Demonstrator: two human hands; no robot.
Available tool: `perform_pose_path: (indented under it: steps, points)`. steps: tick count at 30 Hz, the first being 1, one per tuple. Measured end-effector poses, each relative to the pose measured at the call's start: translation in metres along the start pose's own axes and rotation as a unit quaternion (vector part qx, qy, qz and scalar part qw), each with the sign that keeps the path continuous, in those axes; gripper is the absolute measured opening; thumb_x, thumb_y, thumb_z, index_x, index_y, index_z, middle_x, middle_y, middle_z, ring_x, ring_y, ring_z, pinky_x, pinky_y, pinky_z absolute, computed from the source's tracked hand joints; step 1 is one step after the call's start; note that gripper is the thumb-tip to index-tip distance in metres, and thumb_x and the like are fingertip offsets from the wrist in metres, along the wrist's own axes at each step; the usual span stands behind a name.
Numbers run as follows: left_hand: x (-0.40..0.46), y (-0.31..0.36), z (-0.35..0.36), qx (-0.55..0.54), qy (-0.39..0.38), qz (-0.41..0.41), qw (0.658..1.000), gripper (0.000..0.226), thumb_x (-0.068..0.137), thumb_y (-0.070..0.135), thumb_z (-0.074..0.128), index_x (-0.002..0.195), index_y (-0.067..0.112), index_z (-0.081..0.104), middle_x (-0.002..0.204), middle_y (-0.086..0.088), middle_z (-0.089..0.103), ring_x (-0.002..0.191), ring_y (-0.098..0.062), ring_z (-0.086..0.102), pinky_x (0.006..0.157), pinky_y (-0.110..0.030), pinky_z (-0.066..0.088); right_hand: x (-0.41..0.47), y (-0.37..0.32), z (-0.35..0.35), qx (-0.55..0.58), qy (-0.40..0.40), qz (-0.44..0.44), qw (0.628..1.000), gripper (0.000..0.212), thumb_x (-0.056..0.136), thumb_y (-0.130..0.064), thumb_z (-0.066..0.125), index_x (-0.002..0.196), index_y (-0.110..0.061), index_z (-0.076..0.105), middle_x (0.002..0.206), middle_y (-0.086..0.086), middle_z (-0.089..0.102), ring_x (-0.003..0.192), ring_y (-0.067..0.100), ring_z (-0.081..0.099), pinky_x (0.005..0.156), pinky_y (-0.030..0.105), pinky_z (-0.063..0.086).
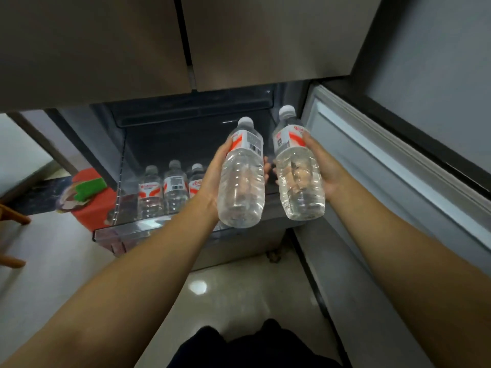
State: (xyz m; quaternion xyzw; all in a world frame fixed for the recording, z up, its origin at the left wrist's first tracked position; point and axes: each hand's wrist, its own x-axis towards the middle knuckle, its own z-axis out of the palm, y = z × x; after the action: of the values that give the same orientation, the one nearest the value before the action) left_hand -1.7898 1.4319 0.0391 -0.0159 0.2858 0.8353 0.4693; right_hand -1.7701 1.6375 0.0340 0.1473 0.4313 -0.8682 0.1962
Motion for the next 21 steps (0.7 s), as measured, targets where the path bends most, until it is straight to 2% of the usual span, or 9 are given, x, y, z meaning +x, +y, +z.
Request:
perform_pose_path:
  steps: [3, 5, 7, 11, 13, 15, 16, 20, 21]
  points:
    - [-0.004, -0.001, 0.002, 0.052, 0.007, -0.019, 0.998, 0.062, 0.08, 0.054, 0.062, 0.122, 0.009, 0.054, 0.098, -0.009, 0.063, 0.079, -0.02, 0.068, 0.07, -0.033, 0.059, -0.035, 0.002, 0.0, 0.02, -0.004, -0.042, 0.999, 0.083, 0.059, -0.045, 0.085, 0.123, -0.003, 0.054, 0.09, 0.014, 0.067, 0.074, 0.026, 0.068, 0.072, 0.038, 0.059]
    - [-0.009, -0.001, 0.01, 0.099, 0.016, -0.054, 0.994, 0.057, 0.085, 0.054, 0.057, 0.118, 0.007, 0.055, 0.091, -0.01, 0.065, 0.075, -0.022, 0.068, 0.067, -0.033, 0.059, -0.054, 0.011, 0.005, 0.013, -0.003, -0.069, 0.998, 0.08, 0.048, -0.043, 0.09, 0.11, -0.003, 0.06, 0.085, 0.013, 0.069, 0.071, 0.025, 0.069, 0.071, 0.036, 0.059]
    - [-0.018, -0.004, 0.016, 0.152, 0.047, -0.072, 0.985, 0.05, 0.086, 0.05, 0.058, 0.11, 0.006, 0.058, 0.085, -0.011, 0.064, 0.074, -0.023, 0.064, 0.065, -0.033, 0.057, -0.069, 0.026, 0.009, 0.006, 0.038, -0.094, 0.995, 0.074, 0.046, -0.043, 0.091, 0.103, -0.003, 0.063, 0.079, 0.012, 0.07, 0.066, 0.024, 0.07, 0.066, 0.035, 0.06]
    - [-0.037, -0.014, 0.01, 0.227, 0.069, -0.116, 0.965, 0.046, 0.084, 0.045, 0.064, 0.108, 0.006, 0.058, 0.082, -0.011, 0.064, 0.07, -0.023, 0.063, 0.065, -0.033, 0.058, -0.088, 0.066, 0.022, -0.021, 0.148, -0.141, 0.979, 0.064, 0.054, -0.041, 0.086, 0.103, -0.007, 0.062, 0.078, 0.01, 0.07, 0.066, 0.022, 0.069, 0.065, 0.035, 0.06]
    - [-0.043, -0.024, -0.004, 0.277, 0.075, -0.139, 0.948, 0.05, 0.081, 0.043, 0.068, 0.115, 0.008, 0.057, 0.081, -0.009, 0.067, 0.068, -0.021, 0.066, 0.065, -0.033, 0.058, -0.097, 0.096, 0.022, -0.029, 0.217, -0.164, 0.962, 0.044, 0.072, -0.036, 0.076, 0.104, -0.009, 0.061, 0.075, 0.007, 0.07, 0.063, 0.02, 0.067, 0.062, 0.032, 0.059]
    - [-0.05, -0.035, -0.01, 0.319, 0.06, -0.14, 0.936, 0.042, 0.085, 0.038, 0.066, 0.114, 0.01, 0.057, 0.078, -0.007, 0.066, 0.064, -0.019, 0.066, 0.063, -0.03, 0.057, -0.107, 0.123, 0.02, -0.039, 0.29, -0.184, 0.938, 0.02, 0.089, -0.028, 0.064, 0.101, -0.012, 0.06, 0.069, 0.003, 0.07, 0.058, 0.016, 0.067, 0.059, 0.029, 0.057]
    - [-0.052, -0.041, -0.013, 0.339, 0.053, -0.127, 0.931, 0.036, 0.087, 0.035, 0.064, 0.112, 0.011, 0.057, 0.077, -0.006, 0.066, 0.062, -0.018, 0.065, 0.061, -0.029, 0.057, -0.112, 0.133, 0.021, -0.062, 0.319, -0.184, 0.928, 0.019, 0.09, -0.028, 0.063, 0.102, -0.013, 0.061, 0.069, 0.001, 0.071, 0.058, 0.015, 0.068, 0.06, 0.029, 0.056]
    - [-0.055, -0.074, -0.023, 0.462, 0.022, -0.077, 0.883, 0.011, 0.09, 0.025, 0.063, 0.095, 0.016, 0.061, 0.069, 0.001, 0.07, 0.056, -0.01, 0.067, 0.057, -0.025, 0.054, -0.127, 0.182, 0.015, -0.169, 0.441, -0.149, 0.869, 0.059, 0.072, -0.047, 0.078, 0.119, -0.016, 0.06, 0.096, 0.002, 0.073, 0.082, 0.02, 0.072, 0.077, 0.037, 0.057]
    - [-0.056, -0.082, -0.027, 0.485, 0.016, -0.072, 0.871, 0.013, 0.088, 0.026, 0.066, 0.094, 0.015, 0.062, 0.07, 0.001, 0.071, 0.057, -0.011, 0.067, 0.058, -0.026, 0.054, -0.13, 0.194, 0.012, -0.194, 0.473, -0.133, 0.849, 0.068, 0.063, -0.054, 0.079, 0.119, -0.02, 0.06, 0.1, 0.001, 0.072, 0.086, 0.019, 0.072, 0.08, 0.039, 0.058]
